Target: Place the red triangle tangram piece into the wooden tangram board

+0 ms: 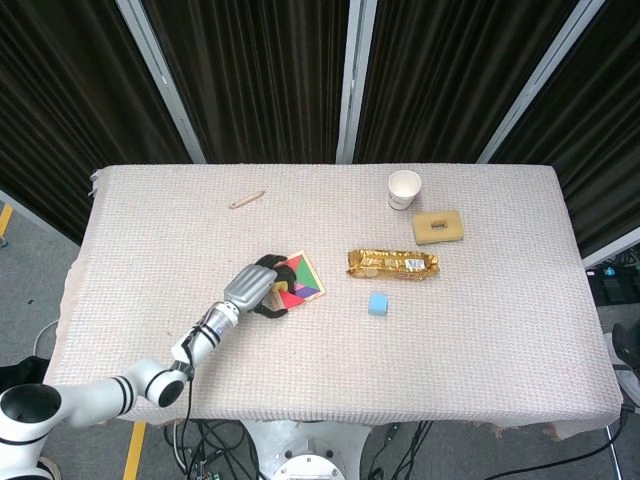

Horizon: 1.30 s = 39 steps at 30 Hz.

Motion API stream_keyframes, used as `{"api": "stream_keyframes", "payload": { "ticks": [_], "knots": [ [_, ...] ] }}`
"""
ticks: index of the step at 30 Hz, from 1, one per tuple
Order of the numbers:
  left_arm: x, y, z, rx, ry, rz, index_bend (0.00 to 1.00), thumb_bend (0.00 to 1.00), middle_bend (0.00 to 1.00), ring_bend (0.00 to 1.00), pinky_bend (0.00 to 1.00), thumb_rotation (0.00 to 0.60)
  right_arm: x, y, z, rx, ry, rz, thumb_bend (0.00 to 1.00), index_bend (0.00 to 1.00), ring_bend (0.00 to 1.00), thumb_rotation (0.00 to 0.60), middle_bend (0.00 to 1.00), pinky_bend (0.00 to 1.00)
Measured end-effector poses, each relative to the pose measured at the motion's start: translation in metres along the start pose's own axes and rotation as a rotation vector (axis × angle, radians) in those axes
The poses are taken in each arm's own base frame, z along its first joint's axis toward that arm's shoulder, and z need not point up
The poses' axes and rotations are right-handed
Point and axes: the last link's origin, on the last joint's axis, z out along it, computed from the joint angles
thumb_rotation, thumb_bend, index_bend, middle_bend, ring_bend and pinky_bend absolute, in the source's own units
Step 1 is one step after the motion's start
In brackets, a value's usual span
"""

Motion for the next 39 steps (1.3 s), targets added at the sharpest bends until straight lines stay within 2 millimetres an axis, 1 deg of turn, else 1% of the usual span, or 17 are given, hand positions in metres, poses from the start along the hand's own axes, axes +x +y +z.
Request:
{"api": "stream_keyframes", "payload": {
  "ticks": [8,17,26,32,39],
  "knots": [
    [-0.001,-0.002,-0.001,0.005,0.0,-0.004,0.45,0.27,0.25,0.07,0.1,0.6,0.0,-0.001,0.0,0.003,0.001,-0.002,0.34,0.0,0.0,0.6,0.0,0.0],
    [-0.001,-0.004,-0.001,0.006,0.004,-0.001,0.41,0.24,0.24,0.06,0.1,0.6,0.0,-0.001,0.0,-0.001,-0.004,-0.004,0.34,0.0,0.0,0.6,0.0,0.0],
    [-0.001,-0.003,-0.002,0.001,0.011,-0.004,0.41,0.24,0.23,0.06,0.1,0.6,0.0,-0.001,0.0,0.0,-0.004,-0.004,0.34,0.0,0.0,0.6,0.0,0.0],
    [0.008,0.001,-0.006,-0.019,0.046,-0.018,0.41,0.24,0.23,0.06,0.1,0.6,0.003,-0.002,0.0,0.003,0.004,-0.005,0.34,0.0,0.0,0.6,0.0,0.0],
    [0.028,0.013,-0.019,-0.061,0.096,-0.021,0.41,0.24,0.23,0.06,0.1,0.6,0.006,-0.003,-0.001,0.005,0.019,-0.003,0.34,0.0,0.0,0.6,0.0,0.0]
  ]
}}
